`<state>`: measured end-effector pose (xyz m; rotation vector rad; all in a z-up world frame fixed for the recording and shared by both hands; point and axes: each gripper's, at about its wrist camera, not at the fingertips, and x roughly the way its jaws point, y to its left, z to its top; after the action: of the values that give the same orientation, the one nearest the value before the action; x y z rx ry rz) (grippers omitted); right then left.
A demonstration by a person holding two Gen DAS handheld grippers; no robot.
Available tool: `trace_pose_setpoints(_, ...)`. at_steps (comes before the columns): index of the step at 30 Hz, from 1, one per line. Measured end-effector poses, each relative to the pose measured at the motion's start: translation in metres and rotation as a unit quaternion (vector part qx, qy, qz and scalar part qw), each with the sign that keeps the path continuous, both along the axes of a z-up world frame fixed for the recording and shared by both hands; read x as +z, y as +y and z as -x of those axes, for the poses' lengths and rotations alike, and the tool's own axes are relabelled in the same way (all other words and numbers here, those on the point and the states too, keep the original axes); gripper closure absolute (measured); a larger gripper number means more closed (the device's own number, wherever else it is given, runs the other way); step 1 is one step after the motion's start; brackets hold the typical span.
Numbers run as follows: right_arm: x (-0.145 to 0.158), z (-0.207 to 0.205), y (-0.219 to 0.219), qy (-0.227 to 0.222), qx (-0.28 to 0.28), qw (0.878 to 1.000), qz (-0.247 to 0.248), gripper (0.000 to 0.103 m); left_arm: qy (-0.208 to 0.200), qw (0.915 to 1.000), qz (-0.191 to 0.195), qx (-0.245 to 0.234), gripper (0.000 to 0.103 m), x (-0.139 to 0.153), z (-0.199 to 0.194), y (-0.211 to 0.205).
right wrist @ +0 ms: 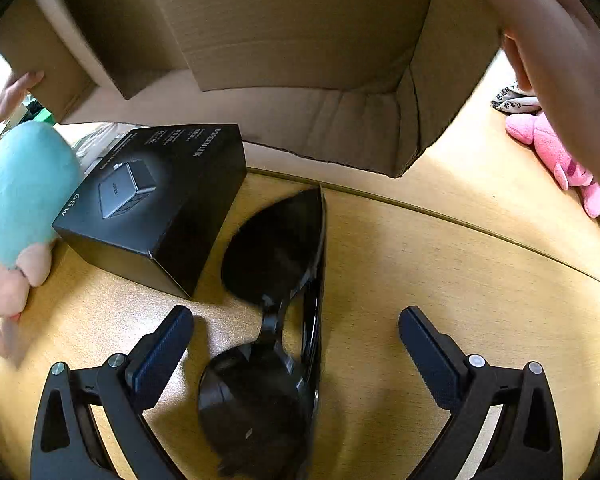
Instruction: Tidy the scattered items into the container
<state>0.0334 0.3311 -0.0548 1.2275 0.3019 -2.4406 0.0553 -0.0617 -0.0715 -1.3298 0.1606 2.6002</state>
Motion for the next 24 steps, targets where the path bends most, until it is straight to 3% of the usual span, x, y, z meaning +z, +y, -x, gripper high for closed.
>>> trace_pose_setpoints(24,0.003,-0.0034,-0.0007,0.0,0.0,1.0,0.0,0.0,0.0,1.0,0.0,-0.001,0.0,-0.0015,-0.0032,0.0003)
